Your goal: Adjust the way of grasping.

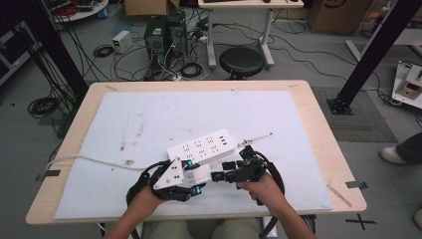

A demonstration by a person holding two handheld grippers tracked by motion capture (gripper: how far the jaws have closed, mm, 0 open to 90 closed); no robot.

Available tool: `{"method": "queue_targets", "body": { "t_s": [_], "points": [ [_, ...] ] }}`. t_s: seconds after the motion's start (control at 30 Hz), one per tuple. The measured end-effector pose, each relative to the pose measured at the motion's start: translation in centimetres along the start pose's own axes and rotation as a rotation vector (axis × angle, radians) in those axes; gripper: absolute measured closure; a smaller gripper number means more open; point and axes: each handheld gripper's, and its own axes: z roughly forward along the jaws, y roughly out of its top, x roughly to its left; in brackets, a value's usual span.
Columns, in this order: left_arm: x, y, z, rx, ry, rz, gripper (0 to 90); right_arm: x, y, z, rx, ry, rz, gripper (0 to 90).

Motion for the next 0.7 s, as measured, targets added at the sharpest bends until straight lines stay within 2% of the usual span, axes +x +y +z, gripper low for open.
{"method": "queue_targets", "body": {
  "t_s": [0.2, 0.3, 0.37, 0.6, 0.7],
  "points": [
    [-0.4, 0.4, 0.4, -0.003, -0.008, 0.026, 42.6, -0.1, 0.0, 0.4, 0.014, 0.051, 0.02, 17.9],
    [-0.5, 0.6, 0.6, -0.006, -0.014, 0.034, 42.7, -0.2, 0.1, 0.5, 0.022, 0.061, 0.03, 17.9],
    [-0.7, 0.8, 0.7, -0.011, -0.016, 0.045, 42.6, -0.3, 0.1, 0.8, 0.03, 0.097, 0.046, 18.2],
    [-0.9, 1.1, 1.0, -0.008, -0.016, 0.067, 42.6, -0.6, 0.2, 1.2, 0.031, 0.171, 0.072, 40.1],
    [-1.0, 1.1, 1.0, -0.009, -0.013, 0.07, 42.6, -0.7, 0.2, 1.3, 0.041, 0.181, 0.069, 45.7]
  ]
}}
